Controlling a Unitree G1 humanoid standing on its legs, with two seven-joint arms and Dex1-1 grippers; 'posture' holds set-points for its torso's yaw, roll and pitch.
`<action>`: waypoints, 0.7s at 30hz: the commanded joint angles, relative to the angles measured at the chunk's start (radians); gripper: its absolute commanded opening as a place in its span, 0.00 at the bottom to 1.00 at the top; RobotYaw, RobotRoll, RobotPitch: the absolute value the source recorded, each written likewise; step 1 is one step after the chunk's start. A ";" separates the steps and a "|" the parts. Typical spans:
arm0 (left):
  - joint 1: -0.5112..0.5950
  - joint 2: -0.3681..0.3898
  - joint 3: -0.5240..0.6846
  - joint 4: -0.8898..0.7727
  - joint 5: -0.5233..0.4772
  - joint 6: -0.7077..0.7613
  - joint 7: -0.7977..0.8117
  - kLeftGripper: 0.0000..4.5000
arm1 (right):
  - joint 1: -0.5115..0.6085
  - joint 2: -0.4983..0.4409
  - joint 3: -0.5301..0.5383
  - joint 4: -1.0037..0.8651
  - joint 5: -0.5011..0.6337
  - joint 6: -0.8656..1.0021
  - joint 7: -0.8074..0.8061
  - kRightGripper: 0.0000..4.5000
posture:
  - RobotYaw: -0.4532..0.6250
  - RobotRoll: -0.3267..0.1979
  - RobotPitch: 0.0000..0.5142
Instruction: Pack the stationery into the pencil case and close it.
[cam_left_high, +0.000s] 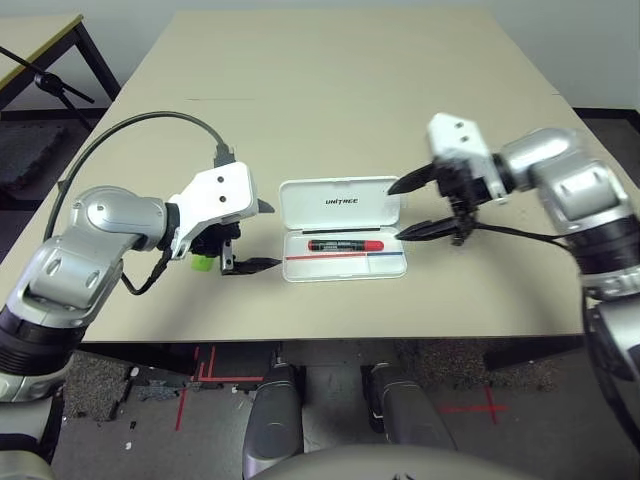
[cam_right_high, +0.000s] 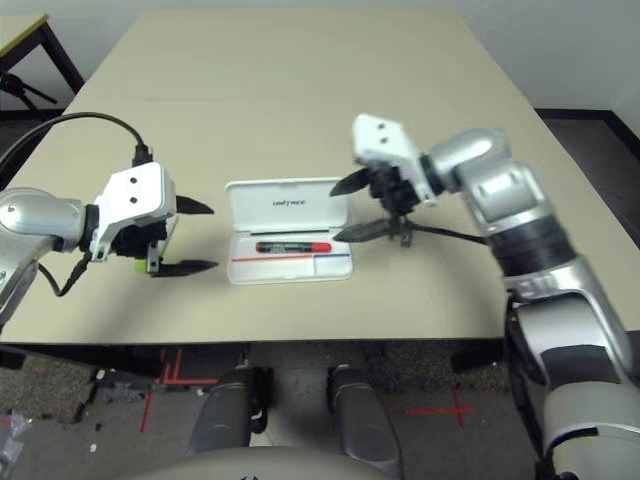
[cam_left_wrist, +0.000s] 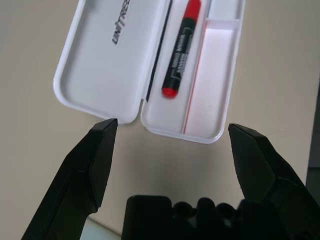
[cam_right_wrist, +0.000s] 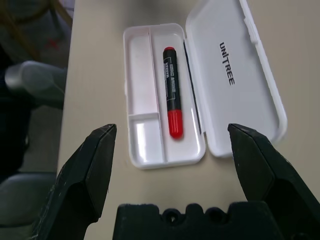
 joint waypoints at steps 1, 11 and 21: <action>0.022 0.015 0.026 -0.011 0.001 0.042 0.037 1.00 | 0.031 -0.046 -0.059 -0.055 0.062 0.046 0.009 0.99 | 0.46 0.62 0.24; 0.010 -0.010 0.066 0.049 0.019 0.183 0.189 1.00 | 0.056 -0.033 -0.050 -0.089 0.080 0.049 -0.047 0.99 | 0.46 0.62 0.25; 0.065 -0.106 0.118 0.060 -0.008 0.450 0.386 1.00 | 0.048 -0.004 -0.035 -0.071 0.074 0.018 -0.060 0.99 | 0.47 0.62 0.26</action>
